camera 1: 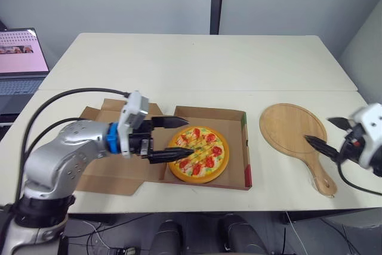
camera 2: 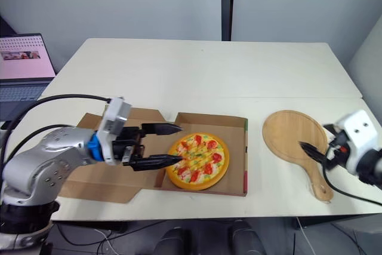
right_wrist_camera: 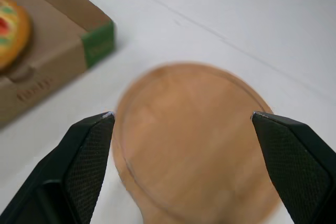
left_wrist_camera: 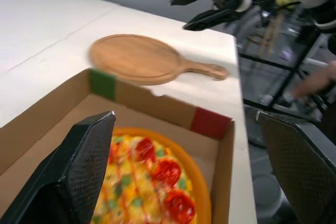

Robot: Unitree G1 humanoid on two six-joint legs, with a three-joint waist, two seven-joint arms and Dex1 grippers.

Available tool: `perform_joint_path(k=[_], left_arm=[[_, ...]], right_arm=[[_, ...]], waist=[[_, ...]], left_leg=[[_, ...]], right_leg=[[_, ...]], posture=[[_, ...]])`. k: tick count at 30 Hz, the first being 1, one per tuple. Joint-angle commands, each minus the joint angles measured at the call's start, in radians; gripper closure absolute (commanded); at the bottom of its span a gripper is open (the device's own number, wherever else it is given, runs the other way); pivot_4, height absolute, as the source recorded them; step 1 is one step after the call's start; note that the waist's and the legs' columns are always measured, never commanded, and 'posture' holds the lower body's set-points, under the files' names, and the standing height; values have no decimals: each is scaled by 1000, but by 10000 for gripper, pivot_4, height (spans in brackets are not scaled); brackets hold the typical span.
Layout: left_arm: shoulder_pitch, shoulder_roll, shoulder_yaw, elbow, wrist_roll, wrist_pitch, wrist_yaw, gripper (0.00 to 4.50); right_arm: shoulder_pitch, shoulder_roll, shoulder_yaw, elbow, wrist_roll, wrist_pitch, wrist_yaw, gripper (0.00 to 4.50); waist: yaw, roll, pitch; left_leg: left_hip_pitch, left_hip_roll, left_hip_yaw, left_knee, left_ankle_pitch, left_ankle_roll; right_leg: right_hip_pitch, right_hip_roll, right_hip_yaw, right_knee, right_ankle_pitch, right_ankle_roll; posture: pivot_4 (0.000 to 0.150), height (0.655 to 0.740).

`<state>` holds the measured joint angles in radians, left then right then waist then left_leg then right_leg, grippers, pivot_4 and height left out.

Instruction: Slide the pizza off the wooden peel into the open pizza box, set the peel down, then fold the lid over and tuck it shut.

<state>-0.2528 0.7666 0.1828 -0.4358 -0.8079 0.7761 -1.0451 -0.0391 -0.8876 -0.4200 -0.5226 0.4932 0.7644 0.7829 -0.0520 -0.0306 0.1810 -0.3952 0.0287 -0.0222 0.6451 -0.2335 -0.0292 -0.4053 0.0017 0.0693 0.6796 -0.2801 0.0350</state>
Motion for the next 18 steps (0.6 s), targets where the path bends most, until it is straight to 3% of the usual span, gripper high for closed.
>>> perform_joint_path(k=[1, 7, 13, 18], left_arm=[[68, -4, 98, -61, -72, 32, 79, 0], [197, -53, 254, -75, -194, 75, 233, 0], [449, -109, 513, -101, -460, 146, 437, 0], [691, -262, 679, -24, -706, 98, 674, 0]], right_arm=[[-102, -28, 80, 15, 24, -42, 54, 413], [-255, -27, 222, 68, 20, -70, 117, 413], [-378, 6, 338, 75, 58, -63, 176, 413], [-481, 57, 433, 109, 58, -84, 226, 413]], waist=[[2, 0, 0], [11, 0, 0], [4, -1, 0], [4, -1, 0]], left_leg=[[0, 0, 0, 0, 0, 0], [-1, 1, -1, 0, 0, 0], [-1, 4, -1, 0, 0, 0], [0, 4, -2, 0, 0, 0]], right_leg=[[0, 0, 0, 0, 0, 0], [0, -2, -1, 0, 0, 0], [-1, -4, 0, 0, 0, 0], [-1, -7, 1, 0, 0, 0]], posture=[[1500, 7306], [1500, 7306], [1500, 7306], [1500, 7306]])
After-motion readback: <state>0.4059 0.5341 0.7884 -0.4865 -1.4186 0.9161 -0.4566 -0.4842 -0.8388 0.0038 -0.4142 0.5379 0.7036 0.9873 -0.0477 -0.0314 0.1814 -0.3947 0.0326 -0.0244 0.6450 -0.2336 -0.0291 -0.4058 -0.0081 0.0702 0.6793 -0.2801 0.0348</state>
